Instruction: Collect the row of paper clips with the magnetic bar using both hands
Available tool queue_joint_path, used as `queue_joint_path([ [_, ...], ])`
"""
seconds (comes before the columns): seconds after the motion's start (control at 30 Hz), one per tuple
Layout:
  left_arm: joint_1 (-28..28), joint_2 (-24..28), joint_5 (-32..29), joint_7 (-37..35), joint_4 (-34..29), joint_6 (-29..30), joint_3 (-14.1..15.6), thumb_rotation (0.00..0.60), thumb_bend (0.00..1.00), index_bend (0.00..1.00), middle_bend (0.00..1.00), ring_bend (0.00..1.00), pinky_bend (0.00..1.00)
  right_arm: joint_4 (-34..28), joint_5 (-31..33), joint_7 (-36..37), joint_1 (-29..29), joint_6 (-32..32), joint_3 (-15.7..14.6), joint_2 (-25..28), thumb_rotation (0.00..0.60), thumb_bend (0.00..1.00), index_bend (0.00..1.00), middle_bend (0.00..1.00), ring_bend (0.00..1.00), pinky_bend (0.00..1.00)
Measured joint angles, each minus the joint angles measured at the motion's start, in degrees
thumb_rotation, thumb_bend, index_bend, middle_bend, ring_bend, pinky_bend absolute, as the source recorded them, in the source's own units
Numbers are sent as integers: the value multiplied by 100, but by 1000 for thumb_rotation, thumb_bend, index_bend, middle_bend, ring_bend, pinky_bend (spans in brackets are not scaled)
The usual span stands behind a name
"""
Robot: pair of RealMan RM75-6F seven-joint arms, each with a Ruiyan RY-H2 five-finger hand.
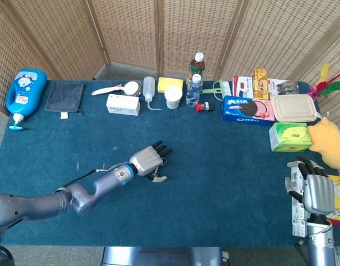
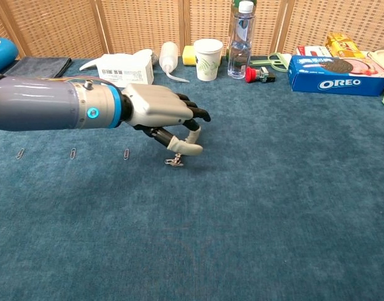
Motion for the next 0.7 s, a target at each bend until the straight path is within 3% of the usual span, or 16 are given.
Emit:
queue_joint_path([
  [0.7, 270, 785, -53, 190, -864, 363, 314, 0, 506, 333, 32, 0, 1, -192, -210, -45, -36, 41, 25, -7, 600, 424, 375, 296, 256, 310],
])
